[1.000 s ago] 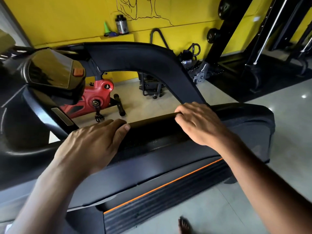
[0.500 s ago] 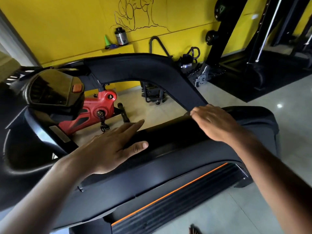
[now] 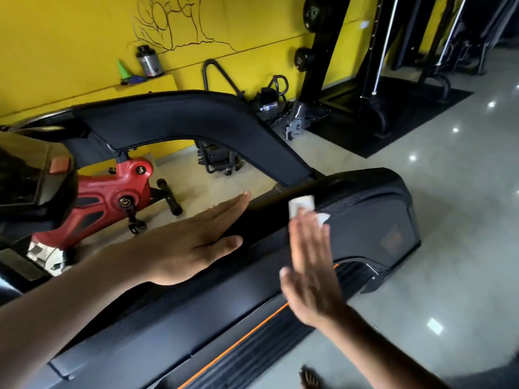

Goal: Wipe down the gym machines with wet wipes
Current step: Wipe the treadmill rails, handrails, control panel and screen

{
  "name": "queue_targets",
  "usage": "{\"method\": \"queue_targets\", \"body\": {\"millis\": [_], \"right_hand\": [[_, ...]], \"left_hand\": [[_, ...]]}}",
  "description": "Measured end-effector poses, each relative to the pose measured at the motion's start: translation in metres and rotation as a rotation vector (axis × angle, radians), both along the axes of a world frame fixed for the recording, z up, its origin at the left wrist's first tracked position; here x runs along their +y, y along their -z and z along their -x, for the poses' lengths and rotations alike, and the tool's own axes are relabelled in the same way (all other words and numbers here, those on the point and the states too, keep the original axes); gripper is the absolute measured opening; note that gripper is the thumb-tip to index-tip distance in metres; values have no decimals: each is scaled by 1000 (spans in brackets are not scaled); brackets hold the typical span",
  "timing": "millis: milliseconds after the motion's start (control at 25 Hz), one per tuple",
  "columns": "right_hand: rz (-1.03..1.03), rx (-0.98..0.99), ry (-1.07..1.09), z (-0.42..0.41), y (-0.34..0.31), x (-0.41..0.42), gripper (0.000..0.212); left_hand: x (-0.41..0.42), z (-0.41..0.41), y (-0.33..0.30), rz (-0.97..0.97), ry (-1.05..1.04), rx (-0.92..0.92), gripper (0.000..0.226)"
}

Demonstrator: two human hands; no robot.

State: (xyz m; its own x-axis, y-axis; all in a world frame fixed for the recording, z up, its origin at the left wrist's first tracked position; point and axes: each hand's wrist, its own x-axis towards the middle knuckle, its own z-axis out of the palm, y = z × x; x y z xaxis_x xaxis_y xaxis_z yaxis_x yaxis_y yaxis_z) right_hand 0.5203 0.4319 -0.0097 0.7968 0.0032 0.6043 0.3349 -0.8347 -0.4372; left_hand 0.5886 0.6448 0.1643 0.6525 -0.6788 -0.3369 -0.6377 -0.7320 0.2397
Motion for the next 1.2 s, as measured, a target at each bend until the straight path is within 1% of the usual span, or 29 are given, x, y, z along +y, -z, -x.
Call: {"method": "queue_targets", "body": {"millis": [40, 80, 120, 160, 240, 280, 320, 360, 400, 480, 520, 560, 600, 640, 680, 720, 800, 840, 880, 960, 1000, 1040, 1080, 1120, 1160, 1200], "right_hand": [[-118, 20, 105, -14, 2, -21, 79], [-221, 21, 178, -25, -1, -42, 87], [-290, 9, 226, -32, -4, -53, 92], [-303, -6, 256, -35, -8, -52, 93], [-220, -20, 204, -28, -13, -16, 79], [-147, -34, 120, -21, -12, 8, 74], [-72, -58, 15, -12, -12, 27, 73], [-12, -77, -42, -9, -11, 29, 73], [8, -87, -47, -14, -12, 18, 76], [-73, -74, 76, -37, -18, -32, 83], [-111, -76, 152, -51, -25, -62, 82], [-113, -77, 212, -63, -33, -81, 77], [-85, -66, 247, -71, -41, -85, 68], [-39, -61, 257, -75, -51, -74, 57], [10, -73, 205, -75, -58, -58, 50], [46, -76, 116, -69, -60, -44, 50], [65, -101, -58, -49, -53, -33, 59], [44, -129, -95, -43, -42, -43, 64], [-18, -151, -77, -45, -27, -60, 70], [-256, -118, 95, -60, 0, -102, 81], [-411, -95, 208, -69, 6, -118, 81], [-559, -68, 314, -76, 9, -124, 77], [-689, -33, 373, -79, 5, -117, 73], [-767, -23, 366, -77, 0, -99, 73], [-768, -32, 306, -69, -4, -76, 77], [-689, -50, 226, -53, -8, -48, 83]], "left_hand": [[-2, -1, 0, -5, 6, 13, 68], [-4, -2, 0, -11, 14, 18, 68], [-7, -4, 1, -8, 22, 22, 69], [-9, -7, 3, 3, 25, 29, 69], [-16, -15, 8, 51, 26, 43, 71], [-18, -19, 11, 75, 28, 49, 73], [-20, -22, 13, 88, 31, 53, 74], [-21, -25, 15, 90, 38, 57, 75], [-22, -27, 17, 89, 46, 57, 75], [-26, -29, 19, 100, 56, 66, 74], [-29, -30, 20, 112, 53, 81, 74], [-32, -32, 21, 136, 45, 99, 74], [-37, -35, 23, 174, 30, 129, 73], [-42, -39, 24, 220, 6, 173, 72], [-46, -43, 24, 262, -26, 219, 71], [-50, -46, 25, 284, -51, 252, 70], [-56, -50, 27, 275, -49, 244, 68], [-57, -51, 28, 263, -34, 228, 69], [-59, -52, 29, 259, -22, 217, 70], [-64, -55, 32, 258, -19, 217, 72], [-69, -56, 32, 255, -21, 222, 73], [-76, -58, 32, 252, -23, 227, 73], [-82, -59, 32, 255, -19, 227, 73], [-88, -62, 33, 264, -9, 227, 71], [-95, -65, 34, 279, 3, 230, 70], [-101, -68, 36, 293, 13, 231, 72]]}}
